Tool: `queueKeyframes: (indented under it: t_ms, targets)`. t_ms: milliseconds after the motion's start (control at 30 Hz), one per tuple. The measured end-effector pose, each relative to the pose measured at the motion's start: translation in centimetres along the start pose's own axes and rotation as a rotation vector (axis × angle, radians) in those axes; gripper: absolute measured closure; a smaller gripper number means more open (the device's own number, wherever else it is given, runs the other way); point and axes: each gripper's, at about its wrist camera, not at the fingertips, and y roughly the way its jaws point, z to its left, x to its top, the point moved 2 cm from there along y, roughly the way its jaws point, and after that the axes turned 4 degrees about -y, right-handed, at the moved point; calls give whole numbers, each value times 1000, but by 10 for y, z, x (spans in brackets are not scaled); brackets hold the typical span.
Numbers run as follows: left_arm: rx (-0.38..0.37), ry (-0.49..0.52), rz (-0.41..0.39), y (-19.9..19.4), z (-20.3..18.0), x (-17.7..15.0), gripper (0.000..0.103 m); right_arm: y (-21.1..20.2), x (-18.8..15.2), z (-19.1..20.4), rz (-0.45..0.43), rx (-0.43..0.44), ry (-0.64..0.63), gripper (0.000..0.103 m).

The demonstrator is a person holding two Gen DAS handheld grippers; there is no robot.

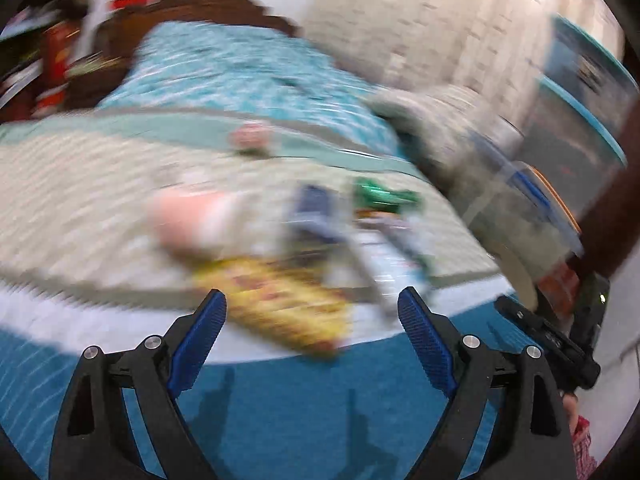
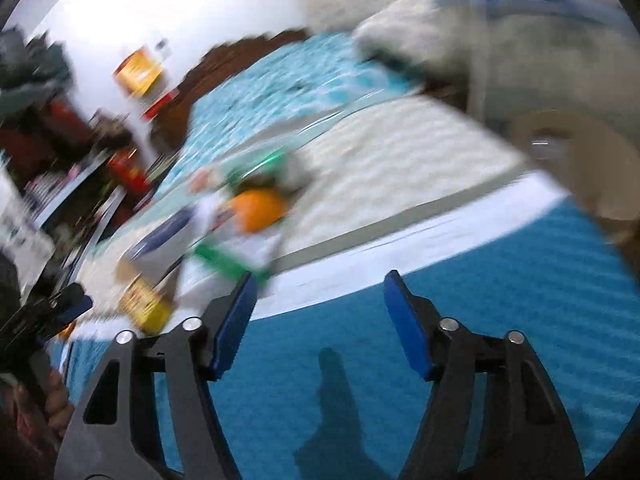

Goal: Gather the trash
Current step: 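Grasp the white wrapper strip with the left gripper while the right grasps the green packet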

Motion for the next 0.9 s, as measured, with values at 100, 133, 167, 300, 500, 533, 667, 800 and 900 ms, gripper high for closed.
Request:
queueKeyframes:
  t_ms: [100, 133, 167, 300, 500, 533, 667, 800, 900]
  targets:
    - [72, -92, 1, -16, 53, -3, 20, 20, -6, 42, 59, 48, -92, 50]
    - [82, -108, 2, -19, 61, -6, 20, 25, -6, 54, 68, 46, -127, 52]
    - [84, -129, 4, -21, 71, -7, 20, 29, -5, 64, 67, 36, -160, 53]
    - [64, -139, 10, -23, 81, -7, 23, 49, 14, 86, 61, -8, -229, 53]
    - [-8, -24, 18, -14, 28, -8, 23, 81, 29, 84, 122, -31, -237, 78]
    - [-22, 3, 24, -11, 16, -8, 23, 78, 30, 80, 113, -20, -215, 83]
    - [-77, 94, 69, 10, -29, -3, 23, 44, 24, 63, 60, 6, -161, 93]
    - [-113, 191, 96, 39, -78, 6, 23, 1, 7, 34, 19, 20, -114, 94]
    - [-93, 242, 135, 74, -107, 17, 23, -20, -2, 7, 2, -16, -72, 94]
